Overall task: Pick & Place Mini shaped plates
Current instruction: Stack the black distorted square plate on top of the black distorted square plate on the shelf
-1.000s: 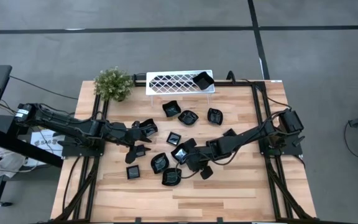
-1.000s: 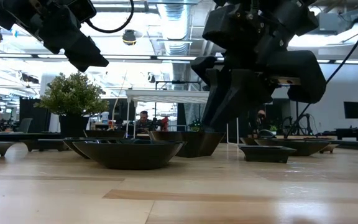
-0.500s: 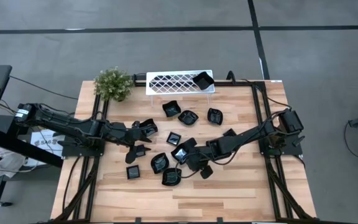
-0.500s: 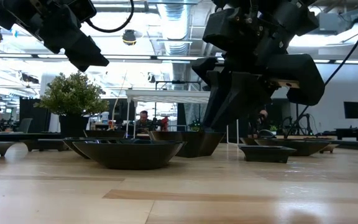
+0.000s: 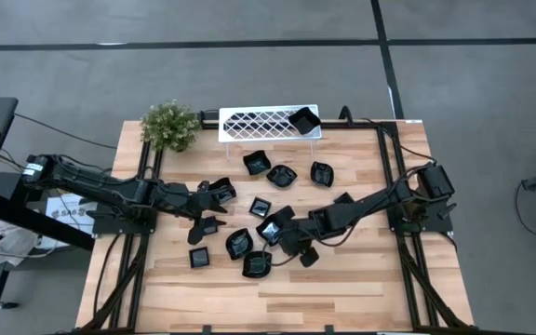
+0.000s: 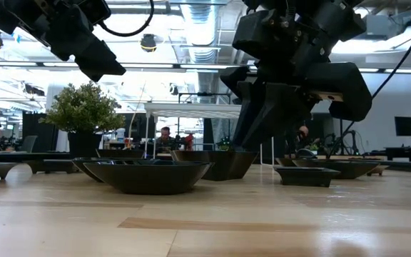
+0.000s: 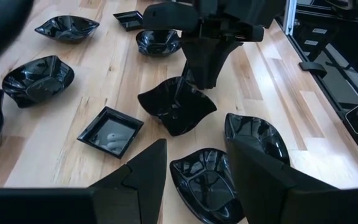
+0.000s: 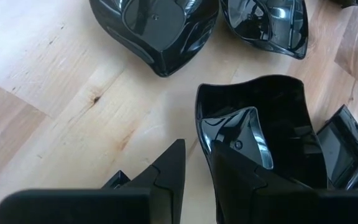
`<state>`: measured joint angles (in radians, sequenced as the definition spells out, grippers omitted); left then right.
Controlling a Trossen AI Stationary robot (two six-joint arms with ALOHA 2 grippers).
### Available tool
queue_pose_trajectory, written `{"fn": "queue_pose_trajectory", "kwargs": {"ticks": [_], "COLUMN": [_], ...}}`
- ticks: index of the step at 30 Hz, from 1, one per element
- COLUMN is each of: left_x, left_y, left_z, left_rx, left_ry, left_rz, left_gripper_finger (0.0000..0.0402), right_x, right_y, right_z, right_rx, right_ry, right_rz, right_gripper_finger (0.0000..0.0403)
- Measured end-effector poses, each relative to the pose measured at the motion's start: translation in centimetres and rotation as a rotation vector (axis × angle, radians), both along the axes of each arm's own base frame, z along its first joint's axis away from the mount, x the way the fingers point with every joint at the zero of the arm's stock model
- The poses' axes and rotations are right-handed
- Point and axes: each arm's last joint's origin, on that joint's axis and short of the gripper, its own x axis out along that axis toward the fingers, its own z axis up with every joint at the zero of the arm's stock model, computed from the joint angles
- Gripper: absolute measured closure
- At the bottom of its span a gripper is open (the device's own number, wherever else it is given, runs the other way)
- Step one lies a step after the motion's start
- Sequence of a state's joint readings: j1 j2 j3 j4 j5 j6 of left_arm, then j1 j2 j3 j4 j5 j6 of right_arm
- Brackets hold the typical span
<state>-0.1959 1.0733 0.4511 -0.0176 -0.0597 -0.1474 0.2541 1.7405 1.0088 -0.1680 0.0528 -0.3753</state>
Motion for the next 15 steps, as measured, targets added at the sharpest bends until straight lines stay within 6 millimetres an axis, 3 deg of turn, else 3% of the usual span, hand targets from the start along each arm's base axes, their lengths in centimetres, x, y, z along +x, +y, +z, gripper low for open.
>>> {"fn": "queue_pose_trajectory", "kwargs": {"ticks": [5,15], "left_x": [0.0,0.0], "left_y": [0.0,0.0], "left_z": [0.0,0.0], "left_rx": [0.000,-0.001], "left_ry": [0.000,-0.004], "left_rz": [0.000,0.000], "left_gripper_finger": [0.0229,0.0229], "right_x": [0.0,0.8], "right_y": [0.0,0.1], "right_z": [-0.1,-2.8], "right_rx": [0.001,-0.042], "right_ry": [0.002,0.052], "right_rz": [-0.002,0.008], "right_gripper_finger": [0.0330,0.0330]}}
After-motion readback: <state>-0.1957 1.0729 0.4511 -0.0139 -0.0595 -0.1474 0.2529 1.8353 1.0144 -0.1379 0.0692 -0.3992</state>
